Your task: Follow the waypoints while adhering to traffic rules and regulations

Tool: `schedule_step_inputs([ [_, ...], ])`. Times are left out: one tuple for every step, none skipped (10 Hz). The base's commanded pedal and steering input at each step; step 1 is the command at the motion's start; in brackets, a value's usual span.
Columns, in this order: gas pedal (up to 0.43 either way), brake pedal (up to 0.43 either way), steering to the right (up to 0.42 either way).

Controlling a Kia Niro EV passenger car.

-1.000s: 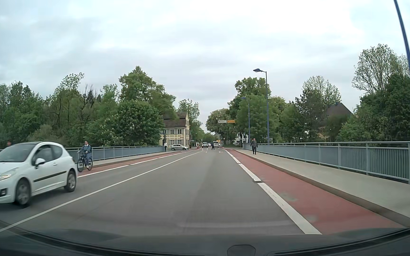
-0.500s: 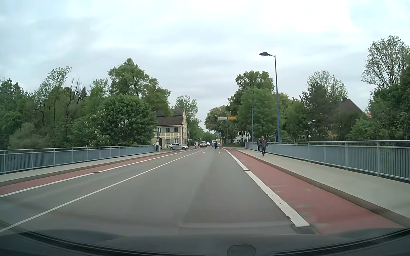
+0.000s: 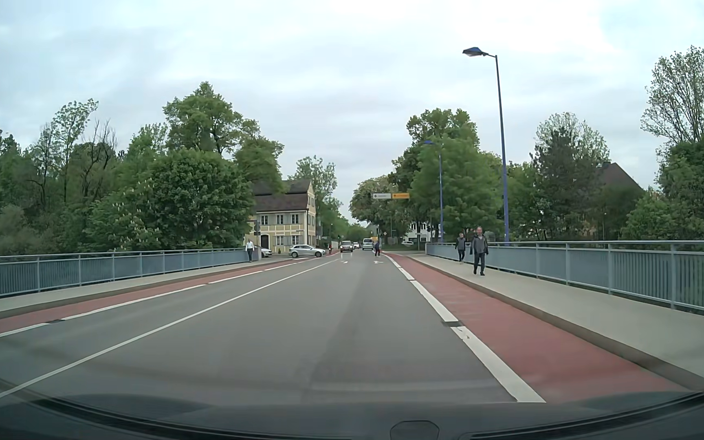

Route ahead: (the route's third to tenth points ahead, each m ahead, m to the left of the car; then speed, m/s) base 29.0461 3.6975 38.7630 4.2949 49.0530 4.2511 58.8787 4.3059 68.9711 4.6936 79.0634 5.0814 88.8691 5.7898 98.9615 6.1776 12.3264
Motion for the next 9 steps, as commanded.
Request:
schedule_step_inputs([
  [0.059,0.0,-0.002],
  [0.059,0.0,-0.001],
  [0.047,0.0,-0.002],
  [0.047,0.0,-0.002],
  [0.047,0.0,-0.002],
  [0.047,0.0,-0.003],
  [0.047,0.0,-0.003],
  [0.047,0.0,-0.003],
  [0.047,0.0,-0.004],
])
